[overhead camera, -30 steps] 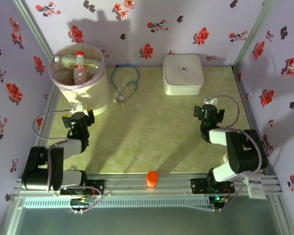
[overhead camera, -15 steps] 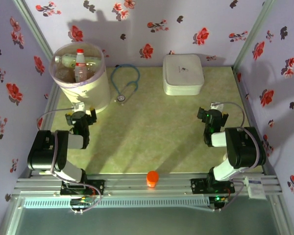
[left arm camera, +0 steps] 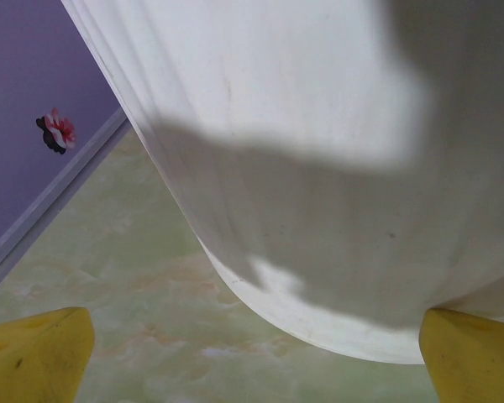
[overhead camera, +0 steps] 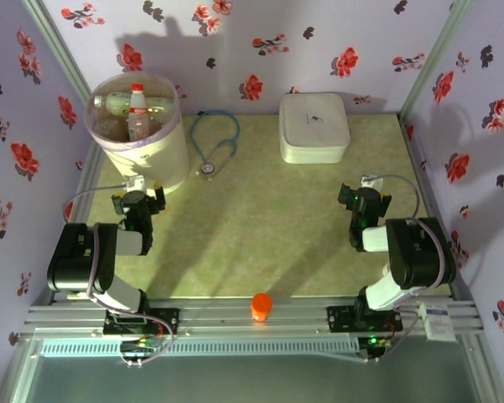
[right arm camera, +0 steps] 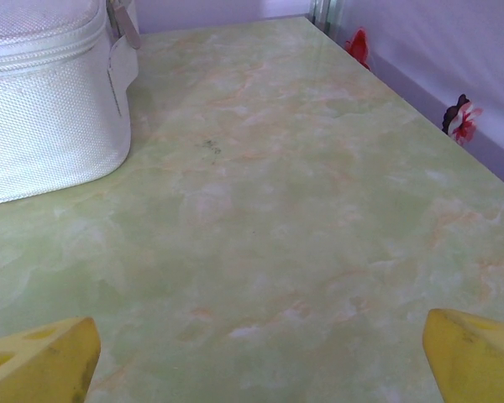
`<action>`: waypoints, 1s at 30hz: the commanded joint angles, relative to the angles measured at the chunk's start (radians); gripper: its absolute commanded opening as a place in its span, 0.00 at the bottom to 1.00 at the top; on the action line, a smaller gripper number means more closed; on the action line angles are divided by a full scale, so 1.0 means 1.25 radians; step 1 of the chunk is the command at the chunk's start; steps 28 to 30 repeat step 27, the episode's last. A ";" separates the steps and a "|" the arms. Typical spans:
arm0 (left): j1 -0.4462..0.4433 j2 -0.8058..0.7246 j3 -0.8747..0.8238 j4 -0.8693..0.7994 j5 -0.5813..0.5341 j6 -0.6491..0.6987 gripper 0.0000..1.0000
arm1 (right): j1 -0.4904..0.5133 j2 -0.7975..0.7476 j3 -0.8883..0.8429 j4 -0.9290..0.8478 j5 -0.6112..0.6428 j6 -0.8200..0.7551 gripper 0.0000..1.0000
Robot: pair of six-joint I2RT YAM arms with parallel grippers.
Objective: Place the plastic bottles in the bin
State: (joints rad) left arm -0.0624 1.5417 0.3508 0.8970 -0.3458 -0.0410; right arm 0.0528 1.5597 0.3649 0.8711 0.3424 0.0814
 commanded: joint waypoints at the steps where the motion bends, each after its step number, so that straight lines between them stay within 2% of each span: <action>1: 0.007 0.007 0.019 0.040 0.001 0.012 1.00 | -0.003 0.000 0.009 0.031 -0.002 0.013 0.99; 30: 0.007 0.008 0.019 0.040 0.001 0.012 1.00 | -0.009 0.000 0.011 0.026 -0.035 0.016 0.99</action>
